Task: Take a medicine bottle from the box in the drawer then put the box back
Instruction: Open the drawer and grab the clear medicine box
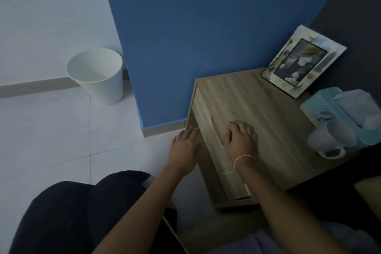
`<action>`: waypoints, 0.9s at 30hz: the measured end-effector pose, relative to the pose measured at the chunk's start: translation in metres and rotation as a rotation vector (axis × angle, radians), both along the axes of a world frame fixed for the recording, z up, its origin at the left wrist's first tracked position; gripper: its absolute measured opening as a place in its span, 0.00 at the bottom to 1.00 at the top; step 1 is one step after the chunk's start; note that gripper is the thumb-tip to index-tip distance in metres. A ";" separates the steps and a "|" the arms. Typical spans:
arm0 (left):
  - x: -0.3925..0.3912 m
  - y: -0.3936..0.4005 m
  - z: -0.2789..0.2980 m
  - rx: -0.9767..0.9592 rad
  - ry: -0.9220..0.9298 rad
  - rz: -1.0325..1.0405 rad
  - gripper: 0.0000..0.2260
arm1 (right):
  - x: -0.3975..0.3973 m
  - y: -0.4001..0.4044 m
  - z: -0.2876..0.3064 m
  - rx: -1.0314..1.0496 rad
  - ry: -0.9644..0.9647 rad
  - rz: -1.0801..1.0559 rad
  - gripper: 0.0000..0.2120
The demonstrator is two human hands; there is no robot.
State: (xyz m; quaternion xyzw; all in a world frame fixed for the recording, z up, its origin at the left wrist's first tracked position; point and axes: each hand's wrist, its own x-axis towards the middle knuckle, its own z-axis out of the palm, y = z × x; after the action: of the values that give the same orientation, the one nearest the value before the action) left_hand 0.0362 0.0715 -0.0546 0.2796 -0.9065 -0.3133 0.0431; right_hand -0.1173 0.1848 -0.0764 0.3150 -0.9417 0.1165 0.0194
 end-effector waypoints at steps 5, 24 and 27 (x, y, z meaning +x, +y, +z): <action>-0.042 -0.003 -0.026 0.048 -0.047 0.032 0.26 | -0.008 0.000 -0.004 -0.061 0.028 0.017 0.16; -0.112 -0.001 -0.079 0.154 0.039 0.109 0.44 | -0.018 -0.005 -0.013 -0.139 -0.018 0.064 0.21; -0.103 -0.006 -0.073 0.056 0.062 0.085 0.42 | -0.018 -0.005 -0.014 -0.154 -0.031 0.066 0.21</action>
State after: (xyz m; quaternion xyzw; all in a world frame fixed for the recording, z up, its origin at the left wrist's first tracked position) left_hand -0.0668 0.0659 -0.1276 0.3089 -0.8830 -0.3451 0.0766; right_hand -0.1348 0.1799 -0.0905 0.3416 -0.9193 0.1939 0.0252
